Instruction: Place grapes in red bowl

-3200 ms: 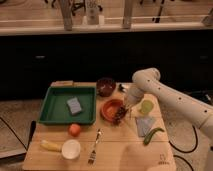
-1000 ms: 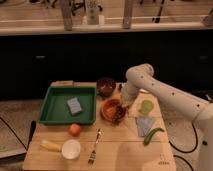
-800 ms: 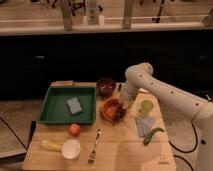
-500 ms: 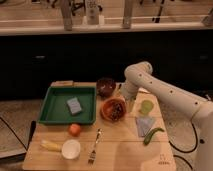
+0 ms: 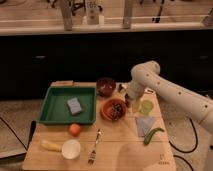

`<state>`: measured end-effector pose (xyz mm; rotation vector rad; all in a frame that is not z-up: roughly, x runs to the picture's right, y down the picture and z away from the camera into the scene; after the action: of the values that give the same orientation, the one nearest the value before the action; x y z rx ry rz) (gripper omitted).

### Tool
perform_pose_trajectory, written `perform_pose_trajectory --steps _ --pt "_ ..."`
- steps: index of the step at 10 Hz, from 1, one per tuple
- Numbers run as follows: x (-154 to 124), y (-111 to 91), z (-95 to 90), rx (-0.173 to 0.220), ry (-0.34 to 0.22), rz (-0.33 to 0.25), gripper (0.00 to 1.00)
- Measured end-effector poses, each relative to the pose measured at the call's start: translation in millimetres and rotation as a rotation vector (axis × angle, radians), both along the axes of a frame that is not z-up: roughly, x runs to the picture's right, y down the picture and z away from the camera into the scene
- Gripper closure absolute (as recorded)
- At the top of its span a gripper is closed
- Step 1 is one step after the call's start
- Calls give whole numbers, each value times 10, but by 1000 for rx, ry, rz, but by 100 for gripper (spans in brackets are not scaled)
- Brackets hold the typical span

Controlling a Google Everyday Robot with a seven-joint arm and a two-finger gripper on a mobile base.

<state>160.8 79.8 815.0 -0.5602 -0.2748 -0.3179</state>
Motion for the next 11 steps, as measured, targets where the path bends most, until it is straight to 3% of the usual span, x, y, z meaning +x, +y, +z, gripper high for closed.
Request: perform_pose_trajectory --steps 3,11 --pt "122 -21 -54 21 36 12 20" --pt "117 -22 -55 21 35 12 20"
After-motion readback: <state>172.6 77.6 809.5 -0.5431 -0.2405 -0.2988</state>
